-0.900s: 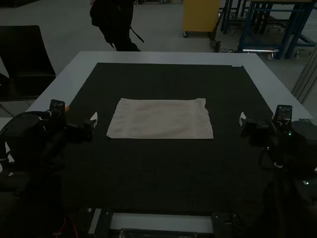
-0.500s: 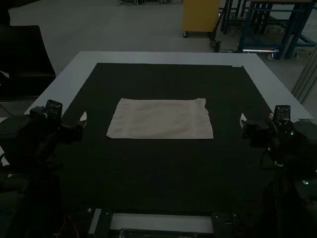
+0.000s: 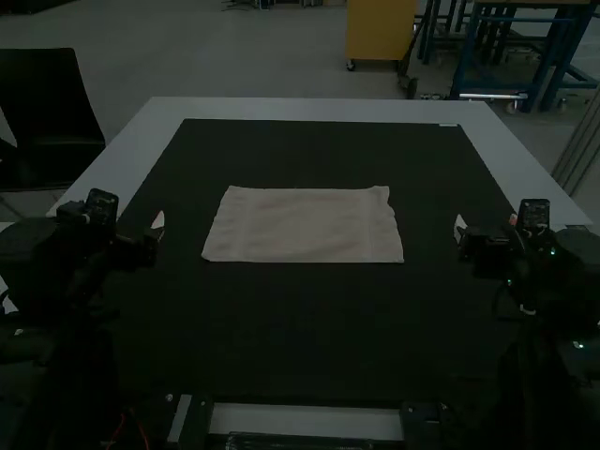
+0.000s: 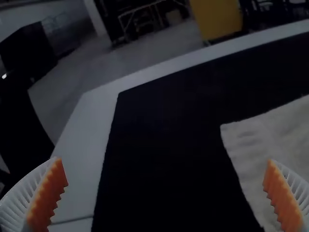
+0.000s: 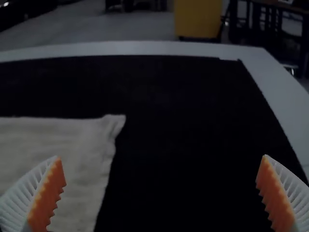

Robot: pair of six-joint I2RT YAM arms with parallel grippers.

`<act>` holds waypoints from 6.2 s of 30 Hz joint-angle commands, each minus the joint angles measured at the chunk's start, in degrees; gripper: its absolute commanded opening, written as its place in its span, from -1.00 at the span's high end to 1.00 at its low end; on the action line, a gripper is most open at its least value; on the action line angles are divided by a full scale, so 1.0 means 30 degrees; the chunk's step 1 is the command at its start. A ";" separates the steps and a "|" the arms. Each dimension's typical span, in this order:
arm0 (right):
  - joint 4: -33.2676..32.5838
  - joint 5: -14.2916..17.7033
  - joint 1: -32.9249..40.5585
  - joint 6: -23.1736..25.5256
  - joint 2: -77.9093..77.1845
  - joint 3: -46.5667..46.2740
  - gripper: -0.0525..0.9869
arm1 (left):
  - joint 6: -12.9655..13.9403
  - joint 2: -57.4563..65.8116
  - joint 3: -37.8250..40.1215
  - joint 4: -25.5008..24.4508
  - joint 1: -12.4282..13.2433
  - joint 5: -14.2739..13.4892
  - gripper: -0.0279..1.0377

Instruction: Fold the towel.

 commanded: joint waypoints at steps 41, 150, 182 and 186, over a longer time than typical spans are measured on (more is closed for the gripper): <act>-0.0473 -0.2693 0.0159 0.2981 1.9414 1.2155 -0.85 | -0.4576 2.1354 1.1679 -0.1237 -0.1667 0.1004 -0.85; 1.1979 -0.3630 0.3352 0.1897 4.0830 2.1735 0.94 | -0.4576 4.0485 2.0849 1.1947 -0.3688 0.2527 0.91; 1.2008 -0.3982 0.3616 0.1722 4.0742 2.0329 0.94 | -0.4342 4.2330 2.2021 1.0629 -0.4216 0.2820 -0.66; 1.2037 -0.3982 0.3616 0.1722 4.0742 2.0271 0.94 | -0.4283 4.2770 2.1991 1.0804 -0.4450 0.2791 -0.66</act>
